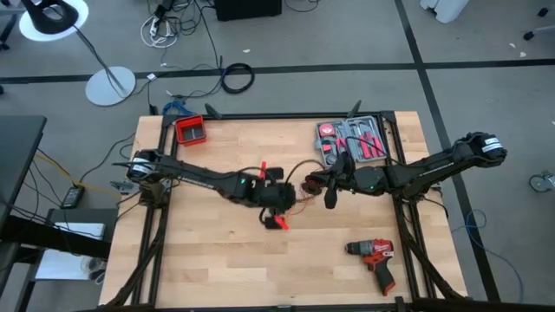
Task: Coil cords
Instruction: Coil the red wire onto the black spool
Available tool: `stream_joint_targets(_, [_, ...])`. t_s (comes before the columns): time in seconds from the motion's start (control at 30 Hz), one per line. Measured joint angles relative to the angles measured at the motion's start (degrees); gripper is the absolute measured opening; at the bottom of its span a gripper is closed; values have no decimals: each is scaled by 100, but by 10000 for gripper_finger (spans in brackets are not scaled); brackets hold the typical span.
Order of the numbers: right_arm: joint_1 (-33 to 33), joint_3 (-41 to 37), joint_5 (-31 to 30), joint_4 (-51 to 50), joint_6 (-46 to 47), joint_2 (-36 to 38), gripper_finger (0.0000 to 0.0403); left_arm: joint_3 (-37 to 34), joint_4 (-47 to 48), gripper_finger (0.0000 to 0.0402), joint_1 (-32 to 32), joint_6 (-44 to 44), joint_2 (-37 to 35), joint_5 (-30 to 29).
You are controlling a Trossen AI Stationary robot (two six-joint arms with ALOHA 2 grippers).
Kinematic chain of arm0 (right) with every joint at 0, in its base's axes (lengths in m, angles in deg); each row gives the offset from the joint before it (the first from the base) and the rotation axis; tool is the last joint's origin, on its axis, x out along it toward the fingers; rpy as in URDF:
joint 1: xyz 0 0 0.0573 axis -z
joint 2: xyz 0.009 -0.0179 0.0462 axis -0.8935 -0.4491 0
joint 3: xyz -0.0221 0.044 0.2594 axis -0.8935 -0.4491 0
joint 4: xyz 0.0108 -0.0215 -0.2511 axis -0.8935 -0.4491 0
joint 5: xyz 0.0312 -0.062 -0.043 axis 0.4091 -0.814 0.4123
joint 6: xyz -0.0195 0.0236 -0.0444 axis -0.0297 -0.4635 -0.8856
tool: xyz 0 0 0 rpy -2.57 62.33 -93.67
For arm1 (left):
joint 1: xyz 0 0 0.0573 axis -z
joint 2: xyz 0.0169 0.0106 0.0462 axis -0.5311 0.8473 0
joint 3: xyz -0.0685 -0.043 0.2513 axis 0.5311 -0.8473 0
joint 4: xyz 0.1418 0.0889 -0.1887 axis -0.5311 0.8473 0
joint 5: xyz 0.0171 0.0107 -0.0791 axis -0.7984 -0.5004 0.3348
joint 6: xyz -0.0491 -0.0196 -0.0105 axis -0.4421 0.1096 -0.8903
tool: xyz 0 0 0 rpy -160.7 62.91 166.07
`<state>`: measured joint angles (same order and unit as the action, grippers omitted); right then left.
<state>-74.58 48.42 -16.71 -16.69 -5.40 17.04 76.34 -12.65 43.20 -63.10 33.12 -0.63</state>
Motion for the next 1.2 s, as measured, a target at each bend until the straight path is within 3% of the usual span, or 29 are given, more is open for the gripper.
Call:
stream_joint_targets(0.17, [0,2,0,-291,-1,244,0,-244,-282,125,510,-227,-438,-85])
stream_joint_targets(0.37, [-35,4,6,-338,-252,294,0,-1186,-474,114,996,-858,-1490,-852])
stream_joint_targets(0.6, [-72,23,259,398,-284,287,0,-3482,-2682,110,1181,-1095,-2938,-1763])
stream_joint_targets(0.83, [-68,741,306,534,-798,223,0,-5269,-5225,110,790,-944,-3348,-1913])
stream_joint_targets(1.03, [140,1563,183,349,-1275,37,0,-5647,-6723,110,540,-341,-3346,-1667])
stream_joint_targets(1.2, [236,2265,259,-436,-1316,-363,0,-5393,-6913,110,448,-177,-3338,-1185])
